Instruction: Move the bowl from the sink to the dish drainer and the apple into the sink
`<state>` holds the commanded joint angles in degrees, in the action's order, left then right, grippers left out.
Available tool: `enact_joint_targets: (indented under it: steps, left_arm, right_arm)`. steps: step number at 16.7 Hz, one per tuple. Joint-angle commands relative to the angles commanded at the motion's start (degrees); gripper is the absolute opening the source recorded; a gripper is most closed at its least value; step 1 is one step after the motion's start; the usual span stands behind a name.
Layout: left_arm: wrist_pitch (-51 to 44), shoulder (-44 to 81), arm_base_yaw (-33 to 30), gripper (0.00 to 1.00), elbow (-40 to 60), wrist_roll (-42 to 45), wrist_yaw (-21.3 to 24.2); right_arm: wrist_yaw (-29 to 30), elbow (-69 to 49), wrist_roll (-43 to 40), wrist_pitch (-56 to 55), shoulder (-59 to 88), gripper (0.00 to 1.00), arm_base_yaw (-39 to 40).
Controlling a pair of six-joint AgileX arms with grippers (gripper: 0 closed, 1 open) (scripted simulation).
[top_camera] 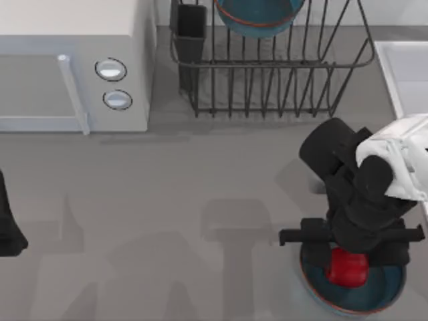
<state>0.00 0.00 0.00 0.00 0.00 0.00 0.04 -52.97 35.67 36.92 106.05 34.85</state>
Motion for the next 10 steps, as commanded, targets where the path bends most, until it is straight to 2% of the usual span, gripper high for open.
enact_joint_targets:
  steps: [1,5,10]
  left_arm:
    - [0.0,0.0,0.0,1.0,0.0,0.0,0.0]
    - [0.0,0.0,0.0,1.0,0.0,0.0,0.0]
    - [0.0,0.0,0.0,1.0,0.0,0.0,0.0]
  right_arm:
    - [0.0,-1.8,-0.7,4.4,-5.4,0.0,0.3]
    - [0.0,-5.0,-0.7,8.6,-6.7,0.0,0.3]
    - [-0.1,-13.2,-0.9,22.1,-10.8,0.0,0.3]
